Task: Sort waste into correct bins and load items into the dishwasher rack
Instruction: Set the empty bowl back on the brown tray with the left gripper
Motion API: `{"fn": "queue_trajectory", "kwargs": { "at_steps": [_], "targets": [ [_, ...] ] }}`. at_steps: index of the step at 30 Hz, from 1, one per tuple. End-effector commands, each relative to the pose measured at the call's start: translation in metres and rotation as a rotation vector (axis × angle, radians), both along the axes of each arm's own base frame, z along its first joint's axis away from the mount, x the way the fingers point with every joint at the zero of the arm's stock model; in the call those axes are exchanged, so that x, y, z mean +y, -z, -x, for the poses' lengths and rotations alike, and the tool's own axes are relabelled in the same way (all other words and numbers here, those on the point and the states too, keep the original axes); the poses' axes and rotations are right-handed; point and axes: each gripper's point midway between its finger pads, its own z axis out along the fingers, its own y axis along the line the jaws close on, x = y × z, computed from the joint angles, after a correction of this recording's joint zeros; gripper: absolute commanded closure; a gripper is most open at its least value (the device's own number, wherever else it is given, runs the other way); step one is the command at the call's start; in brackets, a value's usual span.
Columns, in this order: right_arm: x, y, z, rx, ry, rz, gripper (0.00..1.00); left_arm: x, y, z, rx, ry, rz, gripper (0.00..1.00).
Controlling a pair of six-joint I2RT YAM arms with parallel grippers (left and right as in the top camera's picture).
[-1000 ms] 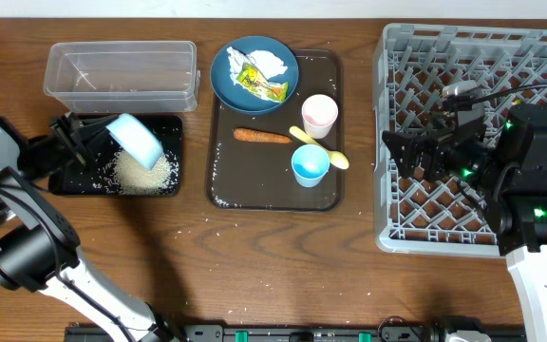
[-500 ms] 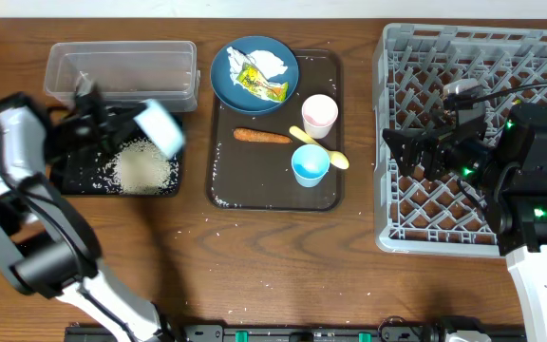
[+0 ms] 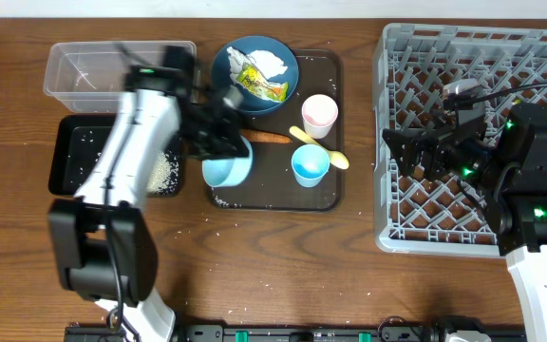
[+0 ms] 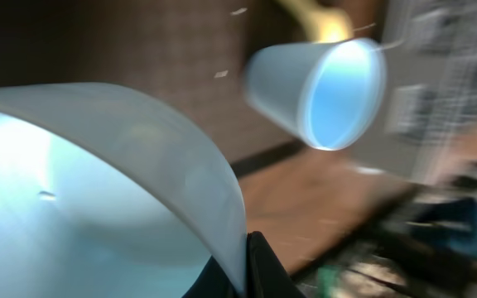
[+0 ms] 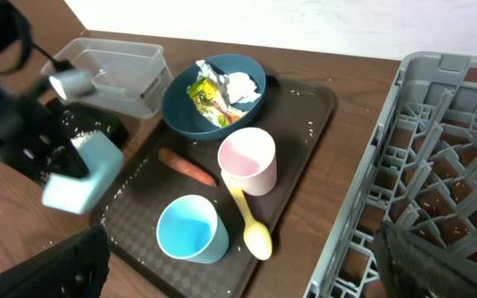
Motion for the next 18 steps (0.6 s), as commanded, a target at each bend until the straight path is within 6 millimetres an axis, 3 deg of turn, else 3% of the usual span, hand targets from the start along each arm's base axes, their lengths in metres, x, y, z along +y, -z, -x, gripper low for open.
{"fn": "queue_trajectory", "kwargs": {
  "at_steps": [1,5,11,16,18],
  "targets": [
    [0.003,-0.009,0.000,-0.020,-0.007,0.002,0.01,0.019,0.028,-0.003,-0.050,-0.005,-0.371,0.94],
    [0.003,-0.007,0.002,-0.005,-0.007,0.003,0.01,0.010,0.040,-0.005,-0.114,-0.036,-0.538,0.94],
    [0.003,-0.006,0.002,-0.002,-0.007,0.003,0.01,-0.015,0.057,0.002,-0.158,0.003,-0.541,0.93],
    [0.003,-0.006,0.002,0.000,-0.007,0.003,0.01,-0.015,0.073,0.008,-0.144,-0.028,-0.543,0.92],
    [0.003,-0.005,0.003,0.003,-0.007,0.003,0.01,-0.015,0.079,0.010,-0.141,-0.034,-0.542,0.87]
  ]
}}
